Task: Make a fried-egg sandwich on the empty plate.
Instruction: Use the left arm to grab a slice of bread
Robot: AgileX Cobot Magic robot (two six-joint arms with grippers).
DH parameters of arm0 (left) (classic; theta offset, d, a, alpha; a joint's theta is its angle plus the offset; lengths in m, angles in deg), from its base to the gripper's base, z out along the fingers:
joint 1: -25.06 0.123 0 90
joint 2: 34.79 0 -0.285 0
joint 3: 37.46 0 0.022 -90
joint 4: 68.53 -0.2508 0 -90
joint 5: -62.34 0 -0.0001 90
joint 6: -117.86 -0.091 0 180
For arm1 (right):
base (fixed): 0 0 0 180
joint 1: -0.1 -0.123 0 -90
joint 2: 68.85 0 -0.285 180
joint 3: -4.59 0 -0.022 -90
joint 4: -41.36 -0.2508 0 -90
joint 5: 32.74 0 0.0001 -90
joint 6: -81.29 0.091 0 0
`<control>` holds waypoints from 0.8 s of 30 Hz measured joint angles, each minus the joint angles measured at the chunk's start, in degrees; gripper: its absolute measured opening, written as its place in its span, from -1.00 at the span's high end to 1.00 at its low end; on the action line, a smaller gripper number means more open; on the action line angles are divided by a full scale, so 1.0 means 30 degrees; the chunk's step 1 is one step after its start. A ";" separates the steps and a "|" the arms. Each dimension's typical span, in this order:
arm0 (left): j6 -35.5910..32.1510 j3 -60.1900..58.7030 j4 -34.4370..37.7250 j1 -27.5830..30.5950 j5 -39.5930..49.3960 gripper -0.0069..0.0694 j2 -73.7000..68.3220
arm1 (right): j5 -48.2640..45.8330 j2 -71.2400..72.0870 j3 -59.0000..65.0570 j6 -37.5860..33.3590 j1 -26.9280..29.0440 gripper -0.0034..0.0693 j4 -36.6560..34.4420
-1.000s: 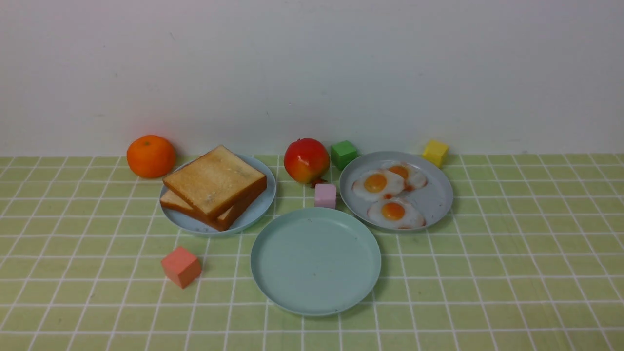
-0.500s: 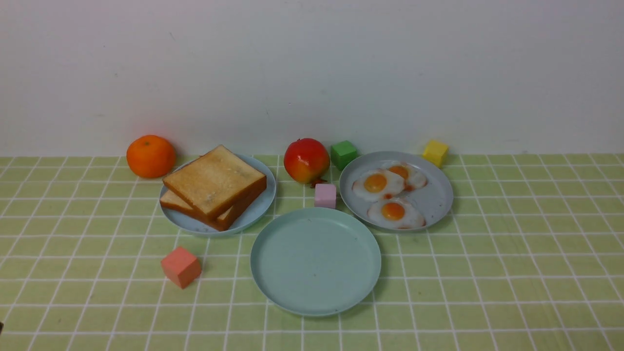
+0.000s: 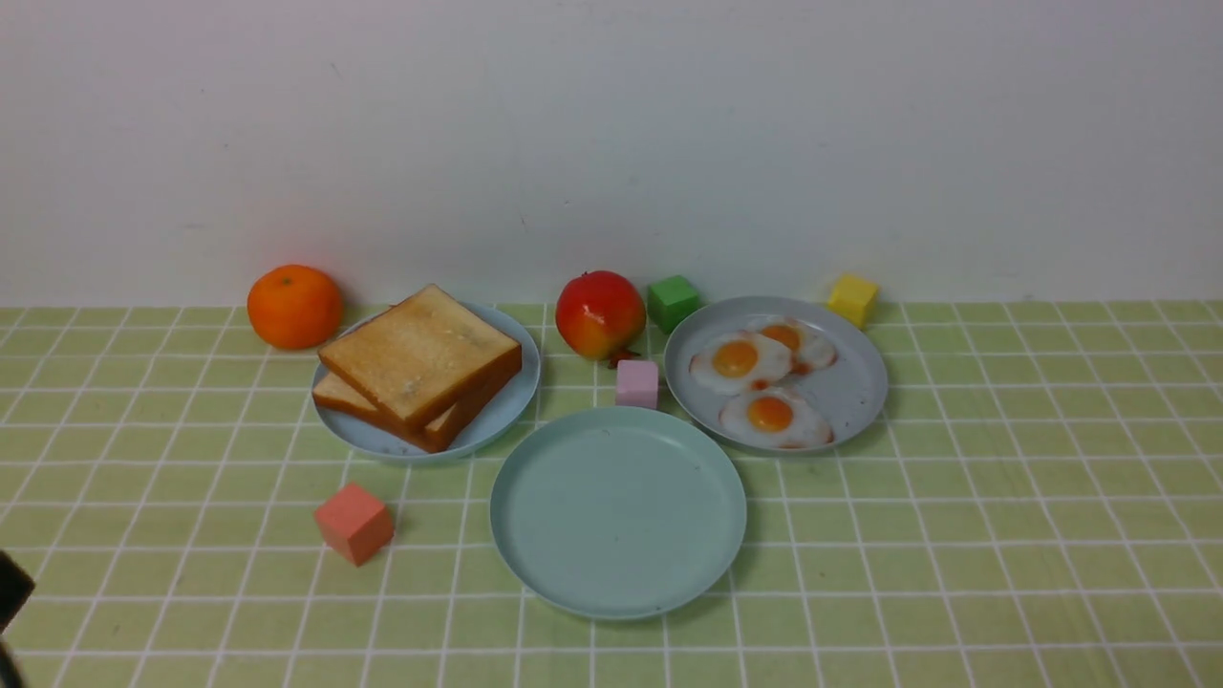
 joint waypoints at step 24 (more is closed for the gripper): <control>-0.4496 1.4934 -0.3751 -0.6569 0.5865 0.85 -2.1677 | -0.7151 -0.4975 -1.0999 -0.2488 0.0000 0.93 -0.7703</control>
